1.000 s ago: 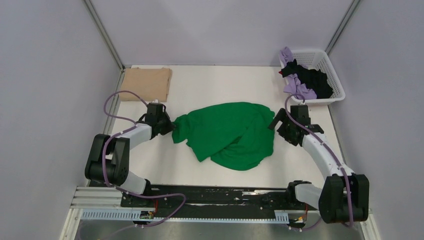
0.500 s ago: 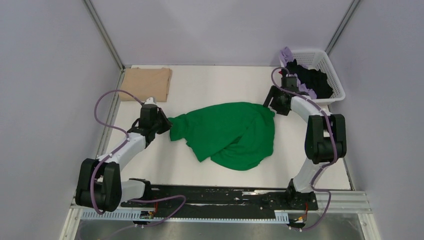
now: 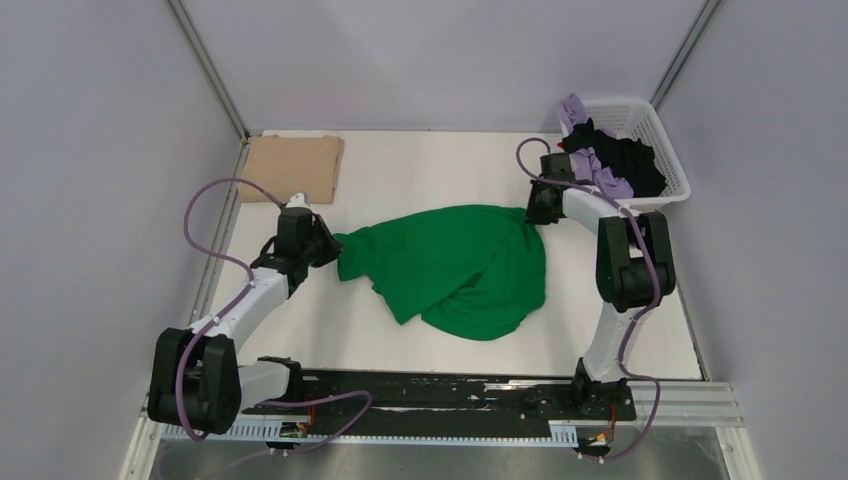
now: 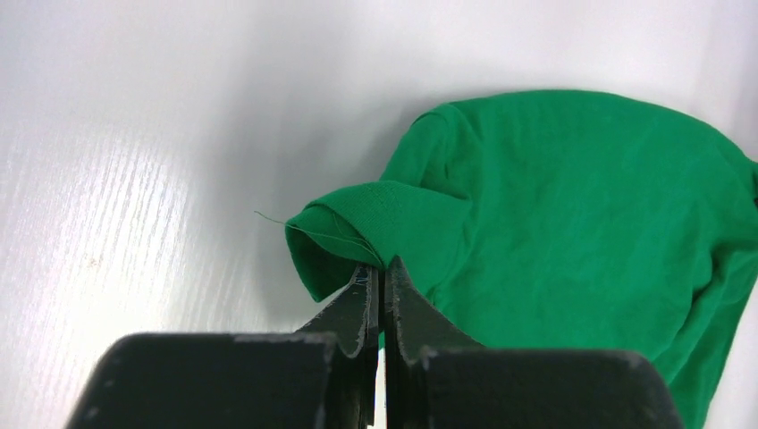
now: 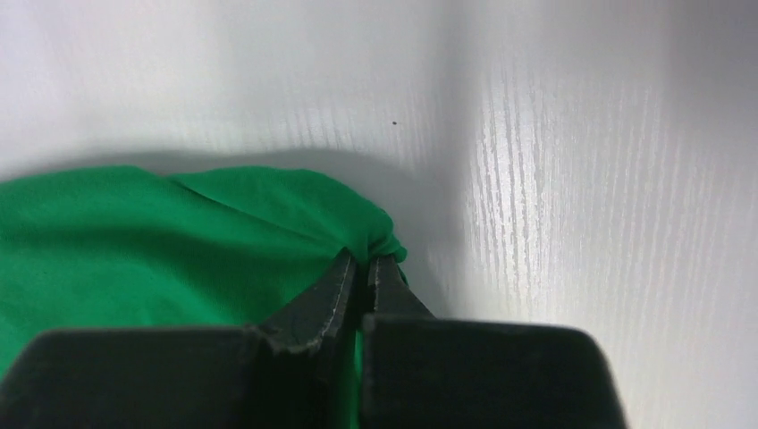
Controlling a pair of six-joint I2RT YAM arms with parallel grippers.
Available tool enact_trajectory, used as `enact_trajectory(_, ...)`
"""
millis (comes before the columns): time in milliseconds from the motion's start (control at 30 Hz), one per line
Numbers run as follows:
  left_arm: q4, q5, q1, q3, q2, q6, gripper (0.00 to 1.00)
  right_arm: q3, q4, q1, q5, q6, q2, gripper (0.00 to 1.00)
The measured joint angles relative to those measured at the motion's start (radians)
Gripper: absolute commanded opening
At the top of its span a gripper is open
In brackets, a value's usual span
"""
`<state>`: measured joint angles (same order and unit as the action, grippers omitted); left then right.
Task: Fold and stack the t-shirts
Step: Flatten out the tshirt
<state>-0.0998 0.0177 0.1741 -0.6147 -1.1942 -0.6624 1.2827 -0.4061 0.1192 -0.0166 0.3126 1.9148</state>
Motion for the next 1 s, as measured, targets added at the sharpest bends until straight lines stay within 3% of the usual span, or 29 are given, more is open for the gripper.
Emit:
enact_trajectory(233, -0.066, -0.006, 0.000, -0.142, 0.089, 0.023, 0.00, 0.001, 0.000, 0.048, 0.080, -0.003, -0.160, 0.00)
enact_trajectory(533, -0.090, -0.056, 0.002, -0.401, 0.404, 0.080, 0.00, -0.006, 0.058, 0.054, 0.021, -0.024, -0.798, 0.00)
enact_trajectory(667, -0.093, -0.041, 0.002, -0.501, 0.510, 0.104, 0.00, 0.000, 0.071, 0.054, -0.014, -0.031, -1.004, 0.00)
enact_trajectory(800, -0.102, 0.003, 0.002, -0.604, 0.587, 0.129, 0.00, 0.057, 0.063, 0.054, -0.056, -0.043, -1.122, 0.00)
enact_trajectory(1000, -0.104, 0.035, 0.002, -0.743, 0.643, 0.156, 0.00, 0.212, 0.051, 0.054, -0.096, -0.082, -1.151, 0.00)
